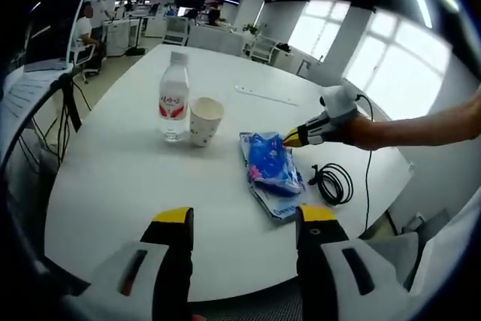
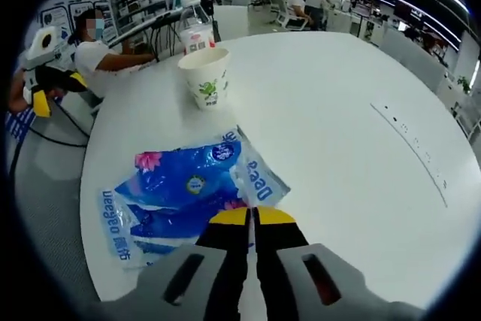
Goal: Arrange the tabletop items into an orderly group along one side of the table until the central work area is clear of visible clutter.
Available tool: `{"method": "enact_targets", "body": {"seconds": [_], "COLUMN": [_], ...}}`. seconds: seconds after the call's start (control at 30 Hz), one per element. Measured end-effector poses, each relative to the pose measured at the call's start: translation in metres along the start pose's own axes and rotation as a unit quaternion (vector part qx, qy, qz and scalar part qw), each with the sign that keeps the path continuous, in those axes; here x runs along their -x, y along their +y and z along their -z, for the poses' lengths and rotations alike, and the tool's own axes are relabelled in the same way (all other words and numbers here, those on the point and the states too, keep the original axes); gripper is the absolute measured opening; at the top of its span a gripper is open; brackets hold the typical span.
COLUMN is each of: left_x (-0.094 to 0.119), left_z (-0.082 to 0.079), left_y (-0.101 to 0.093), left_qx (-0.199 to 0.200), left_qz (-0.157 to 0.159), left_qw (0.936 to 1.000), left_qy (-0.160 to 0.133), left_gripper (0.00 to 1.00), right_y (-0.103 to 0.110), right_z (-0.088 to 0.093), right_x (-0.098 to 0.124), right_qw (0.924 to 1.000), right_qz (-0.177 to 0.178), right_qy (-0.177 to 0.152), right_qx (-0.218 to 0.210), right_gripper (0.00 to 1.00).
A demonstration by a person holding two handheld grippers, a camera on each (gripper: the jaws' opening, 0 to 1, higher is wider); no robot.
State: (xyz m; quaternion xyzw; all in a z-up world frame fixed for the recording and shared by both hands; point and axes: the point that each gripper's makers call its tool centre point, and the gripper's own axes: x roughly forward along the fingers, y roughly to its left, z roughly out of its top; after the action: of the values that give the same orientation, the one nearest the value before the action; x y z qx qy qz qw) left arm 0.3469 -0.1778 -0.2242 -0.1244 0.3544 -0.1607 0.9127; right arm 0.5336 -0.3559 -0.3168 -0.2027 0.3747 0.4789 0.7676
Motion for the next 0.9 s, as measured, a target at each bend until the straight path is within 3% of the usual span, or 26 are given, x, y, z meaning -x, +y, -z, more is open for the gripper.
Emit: {"method": "enact_targets", "body": {"seconds": [0.27,0.4,0.47,0.6,0.9], "left_x": [-0.007,-0.008,-0.008,-0.01,-0.014], "left_z": [0.0,0.0,0.001,0.005,0.006], "left_y": [-0.009,-0.01,-0.01,-0.01,-0.015], "left_qx": [-0.002,-0.004,-0.003,0.002,-0.001], "left_qz": [0.012,0.014,0.014,0.016,0.022], "left_qw": [0.9999,0.9999,0.9999,0.9998,0.9997], "left_qy": [0.005,0.006,0.007,0.01,0.013], "left_gripper": [0.54,0.54,0.54,0.54,0.54], "right_y": [0.0,0.0,0.0,0.003,0.028], "right_z": [0.01,0.021,0.027,0.037,0.061], "right_x": [0.021,0.036,0.043,0.058,0.082], "right_qw": [0.9981,0.9915,0.9895,0.9778,0.9549], "right_qz": [0.025,0.048,0.059,0.086,0.123], "right_qy": [-0.012,-0.022,-0.023,-0.039,-0.057], "right_qx": [-0.055,-0.119,-0.13,-0.187,-0.264], "right_gripper": [0.0,0.0,0.0,0.0,0.0]}}
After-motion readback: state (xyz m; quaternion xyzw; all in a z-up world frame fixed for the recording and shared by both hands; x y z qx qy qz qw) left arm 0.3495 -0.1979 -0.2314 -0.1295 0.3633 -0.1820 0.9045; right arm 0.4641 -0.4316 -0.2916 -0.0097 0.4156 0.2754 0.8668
